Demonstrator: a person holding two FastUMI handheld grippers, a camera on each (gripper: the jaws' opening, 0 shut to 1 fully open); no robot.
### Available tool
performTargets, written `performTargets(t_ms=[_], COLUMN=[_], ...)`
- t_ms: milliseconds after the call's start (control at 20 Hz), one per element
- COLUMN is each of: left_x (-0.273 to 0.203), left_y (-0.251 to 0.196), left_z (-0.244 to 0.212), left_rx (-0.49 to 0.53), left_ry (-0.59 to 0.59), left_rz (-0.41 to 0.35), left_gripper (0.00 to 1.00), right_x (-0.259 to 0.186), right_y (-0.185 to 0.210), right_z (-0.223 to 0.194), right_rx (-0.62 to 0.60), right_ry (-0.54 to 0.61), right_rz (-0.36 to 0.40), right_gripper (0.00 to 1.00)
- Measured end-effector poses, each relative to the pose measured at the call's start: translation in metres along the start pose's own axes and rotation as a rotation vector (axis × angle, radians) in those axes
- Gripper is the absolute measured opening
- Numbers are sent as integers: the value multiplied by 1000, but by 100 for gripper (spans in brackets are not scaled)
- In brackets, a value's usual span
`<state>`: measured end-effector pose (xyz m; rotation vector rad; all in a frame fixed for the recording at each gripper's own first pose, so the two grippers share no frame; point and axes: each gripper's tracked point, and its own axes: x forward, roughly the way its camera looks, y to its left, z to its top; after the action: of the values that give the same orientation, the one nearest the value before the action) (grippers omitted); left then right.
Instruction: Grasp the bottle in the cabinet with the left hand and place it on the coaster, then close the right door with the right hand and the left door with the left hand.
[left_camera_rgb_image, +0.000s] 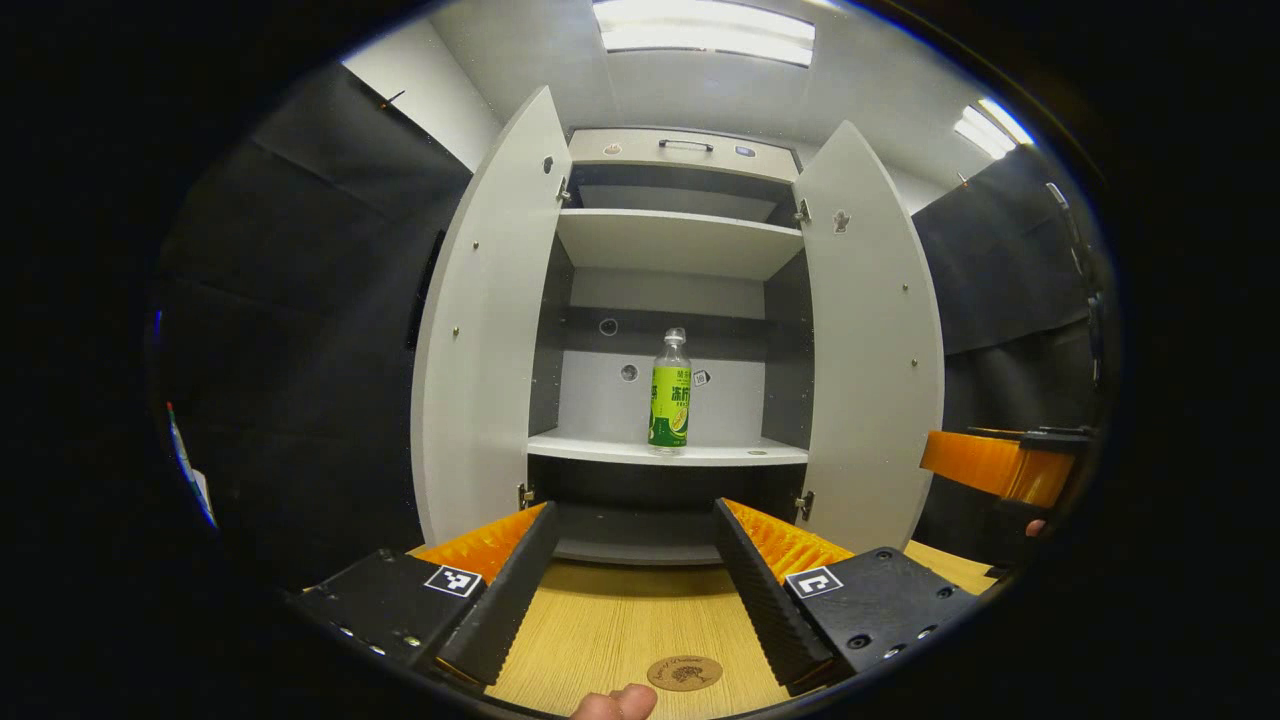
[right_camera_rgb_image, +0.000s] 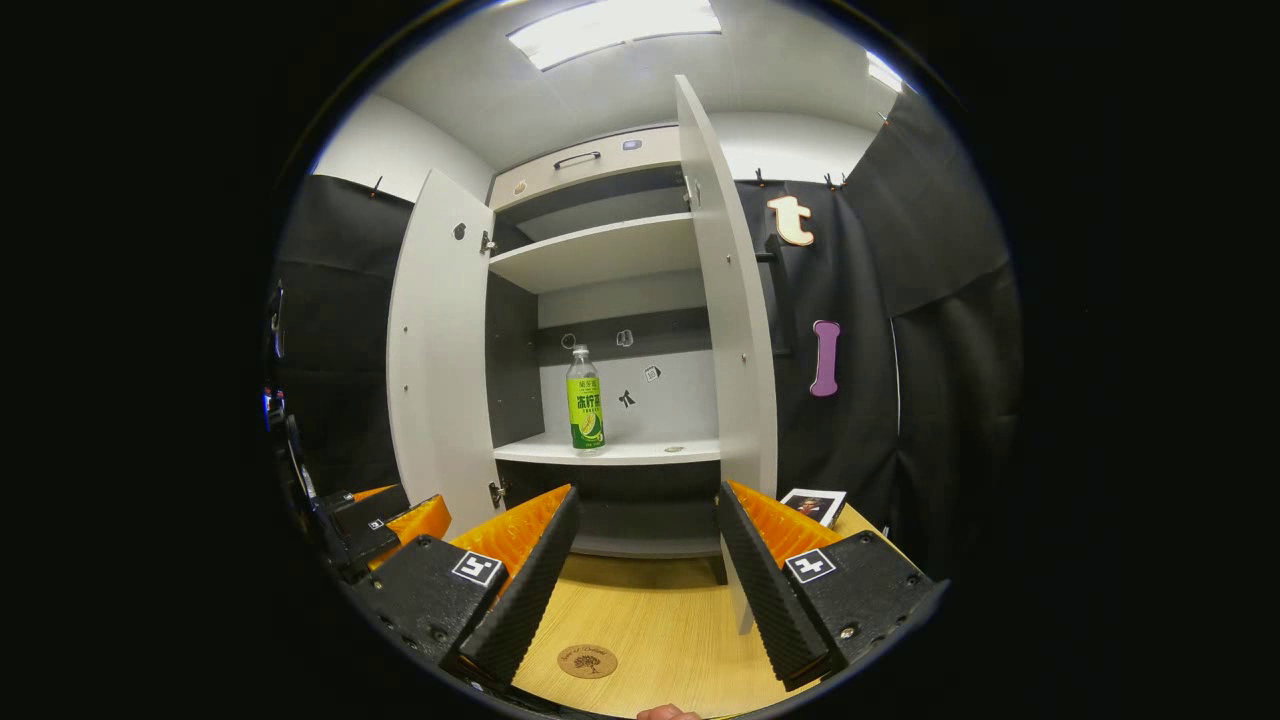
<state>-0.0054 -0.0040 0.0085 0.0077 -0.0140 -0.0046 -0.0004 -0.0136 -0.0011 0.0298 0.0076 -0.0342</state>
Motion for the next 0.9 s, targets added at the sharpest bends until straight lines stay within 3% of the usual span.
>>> performTargets(t_ms=[250, 300, 400, 500, 550, 600, 650, 850, 900], left_x=[10, 18, 36, 61, 74, 90, 106, 174, 193], left_y=[-6, -9, -16, -22, -26, -30, -32, -47, -49], left_z=[-1, 3, 14, 28, 35, 41, 47, 66, 69], left_rx=[-34, -49, -79, -82, -78, -79, -85, -115, -121], left_ry=[23, 25, 7, -12, -16, -20, -21, -16, -11], left_rz=[-34, -47, -89, -129, -150, -172, -187, -226, -231], left_gripper=[94, 99, 94, 94, 99, 94, 99, 99, 94], right_x=[-1, -1, -3, -7, -8, -9, -11, -16, -16], right_y=[2, 3, 2, 2, 1, 1, 0, -4, -5], right_z=[-3, -3, -2, 0, 1, 2, 2, 4, 4], right_rx=[-1, 0, 1, 0, -1, -3, -5, 1, 1], right_ry=[5, 6, 3, -2, -4, -7, -8, -7, -8], right_rz=[4, 5, 3, 1, -1, -4, -9, -34, -41], right_gripper=[85, 85, 85, 85, 85, 85, 85, 85, 85])
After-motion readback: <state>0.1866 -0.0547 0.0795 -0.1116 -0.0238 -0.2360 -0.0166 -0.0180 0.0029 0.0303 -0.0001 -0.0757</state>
